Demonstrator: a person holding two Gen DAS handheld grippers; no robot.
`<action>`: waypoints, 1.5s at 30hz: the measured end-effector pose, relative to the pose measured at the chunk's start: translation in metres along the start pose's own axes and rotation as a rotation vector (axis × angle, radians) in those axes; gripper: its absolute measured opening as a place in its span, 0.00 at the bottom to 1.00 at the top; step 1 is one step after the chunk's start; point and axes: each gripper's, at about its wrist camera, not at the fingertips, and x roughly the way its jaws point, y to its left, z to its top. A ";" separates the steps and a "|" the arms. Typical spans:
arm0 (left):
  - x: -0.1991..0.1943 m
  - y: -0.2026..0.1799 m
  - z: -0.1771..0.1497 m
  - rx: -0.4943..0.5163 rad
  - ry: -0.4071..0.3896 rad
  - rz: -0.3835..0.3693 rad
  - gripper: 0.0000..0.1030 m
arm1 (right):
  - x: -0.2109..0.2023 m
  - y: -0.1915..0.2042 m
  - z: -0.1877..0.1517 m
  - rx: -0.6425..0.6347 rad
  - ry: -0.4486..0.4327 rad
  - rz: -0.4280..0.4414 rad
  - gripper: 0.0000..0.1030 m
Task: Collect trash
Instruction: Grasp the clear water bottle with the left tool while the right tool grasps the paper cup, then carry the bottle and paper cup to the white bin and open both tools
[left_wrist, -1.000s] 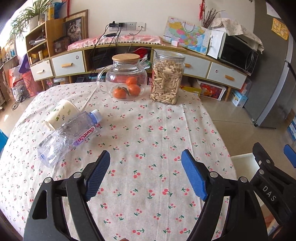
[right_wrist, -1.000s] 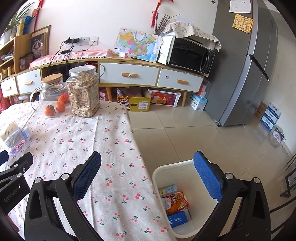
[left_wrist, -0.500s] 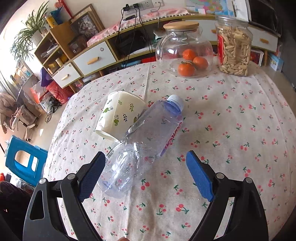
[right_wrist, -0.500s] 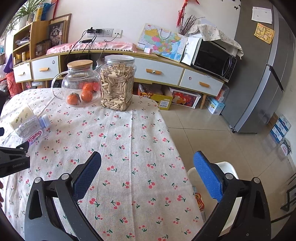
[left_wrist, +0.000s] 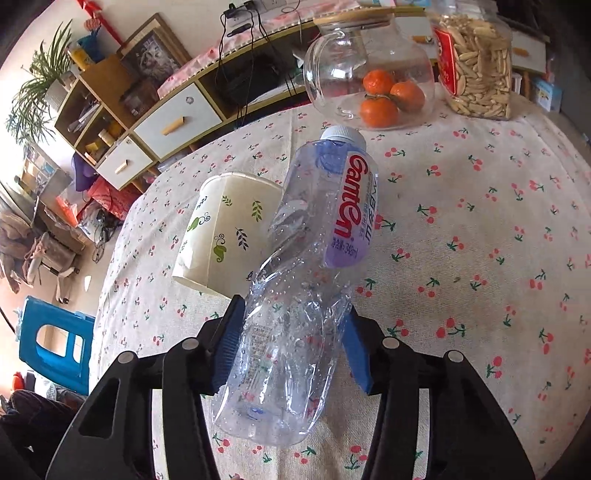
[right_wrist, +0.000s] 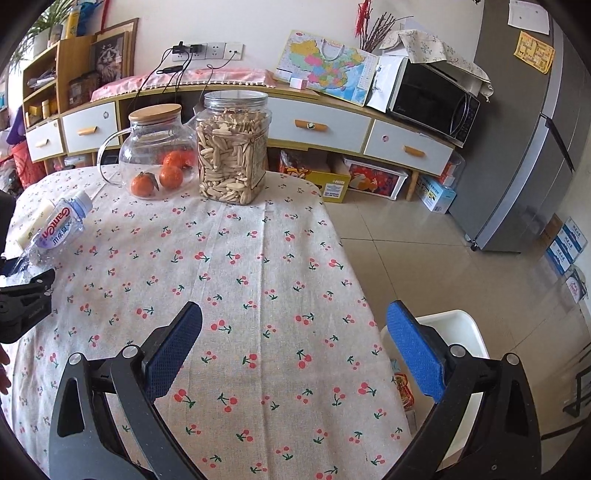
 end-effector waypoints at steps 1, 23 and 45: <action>-0.007 0.004 -0.001 -0.025 -0.013 -0.038 0.45 | 0.000 0.000 0.001 0.004 -0.001 0.005 0.93; -0.129 0.138 -0.059 -0.572 -0.148 -0.226 0.43 | 0.039 0.196 0.061 0.063 0.264 0.542 0.93; -0.135 0.175 -0.062 -0.648 -0.157 -0.240 0.43 | 0.057 0.232 0.046 -0.079 0.294 0.370 0.47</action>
